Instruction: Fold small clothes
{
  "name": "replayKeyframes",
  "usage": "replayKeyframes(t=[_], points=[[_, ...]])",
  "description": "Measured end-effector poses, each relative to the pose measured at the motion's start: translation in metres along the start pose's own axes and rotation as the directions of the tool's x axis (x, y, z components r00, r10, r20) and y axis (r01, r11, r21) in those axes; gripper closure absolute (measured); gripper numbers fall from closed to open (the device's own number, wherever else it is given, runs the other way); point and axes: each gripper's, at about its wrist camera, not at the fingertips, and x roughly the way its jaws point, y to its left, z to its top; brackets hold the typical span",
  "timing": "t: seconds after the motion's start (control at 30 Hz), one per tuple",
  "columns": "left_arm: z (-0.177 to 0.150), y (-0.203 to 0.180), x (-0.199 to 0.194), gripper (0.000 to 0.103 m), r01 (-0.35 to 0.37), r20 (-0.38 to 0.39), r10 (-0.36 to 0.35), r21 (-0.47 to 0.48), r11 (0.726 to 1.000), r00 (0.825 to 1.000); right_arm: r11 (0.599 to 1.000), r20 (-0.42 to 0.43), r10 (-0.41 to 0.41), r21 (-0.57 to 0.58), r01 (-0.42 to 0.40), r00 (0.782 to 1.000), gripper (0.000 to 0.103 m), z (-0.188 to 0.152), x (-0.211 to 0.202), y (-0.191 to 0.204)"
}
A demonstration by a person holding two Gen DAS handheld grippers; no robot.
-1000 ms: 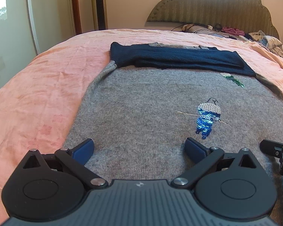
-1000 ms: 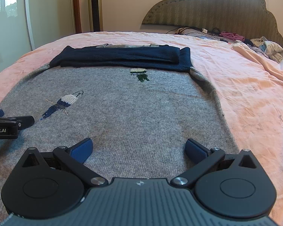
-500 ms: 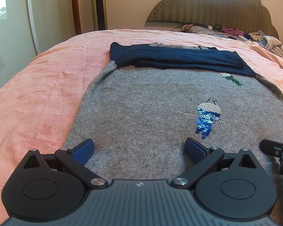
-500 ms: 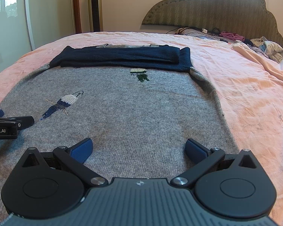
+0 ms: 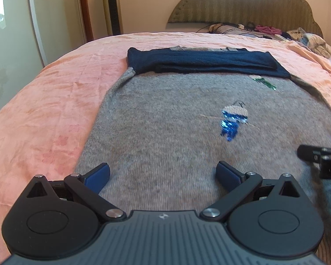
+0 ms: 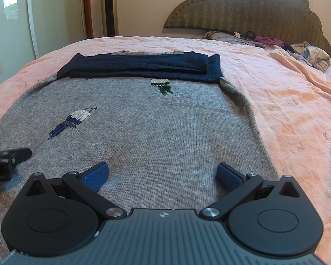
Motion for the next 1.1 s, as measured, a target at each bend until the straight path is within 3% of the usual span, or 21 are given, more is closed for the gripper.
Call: replayKeyframes(t=[0.17,1.1], points=[[-0.013,0.000,-0.015,0.000,0.046,0.012,-0.047,0.041,0.998,0.999,1.000,-0.012,-0.004,-0.001,0.004,1.000,0.000,-0.011,-0.014,0.003],[-0.031,0.021,-0.048,0.000,0.083,-0.059,-0.080,0.049,0.995,0.995,0.999,-0.005,0.014,-0.037,-0.014,1.000,0.000,-0.034,-0.043,0.001]])
